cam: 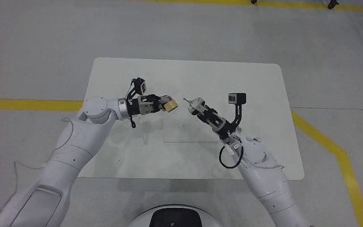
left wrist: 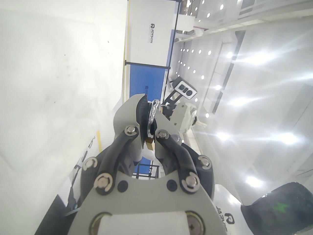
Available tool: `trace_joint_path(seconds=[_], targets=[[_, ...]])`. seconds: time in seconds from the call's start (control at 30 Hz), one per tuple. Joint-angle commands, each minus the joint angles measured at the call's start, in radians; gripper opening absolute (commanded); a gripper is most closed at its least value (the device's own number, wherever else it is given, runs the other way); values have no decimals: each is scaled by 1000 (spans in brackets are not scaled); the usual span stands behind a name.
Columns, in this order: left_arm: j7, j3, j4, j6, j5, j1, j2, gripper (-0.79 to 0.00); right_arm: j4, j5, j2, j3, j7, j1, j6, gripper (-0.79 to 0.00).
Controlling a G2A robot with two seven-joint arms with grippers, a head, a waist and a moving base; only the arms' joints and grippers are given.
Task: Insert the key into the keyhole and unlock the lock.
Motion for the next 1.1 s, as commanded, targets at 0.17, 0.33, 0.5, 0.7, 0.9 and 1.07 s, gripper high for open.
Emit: trace_joint_path(seconds=[0.17,0.33,0.5,0.7,0.9,1.07], targets=[[87,15,-19,81,-37,-1,-13,-785,-39,61,-2,-11,-33,-59,215,-785],[120,26,-23,136,-30,-9,-20,-785,-108,29,-1,0,-99,-107,296,-785],[146,20,-36,161,-8,-5,-19,-785,-148,7,-3,-1,-133,-124,371,-785],[164,9,-68,167,29,10,-15,-785,-138,0,-9,-11,-148,-111,425,-785],[179,5,-92,169,58,21,-13,-785,-125,0,-13,-8,-156,-105,444,-785],[191,4,-107,174,79,27,-13,-785,-115,4,-17,-8,-158,-99,440,-785]])
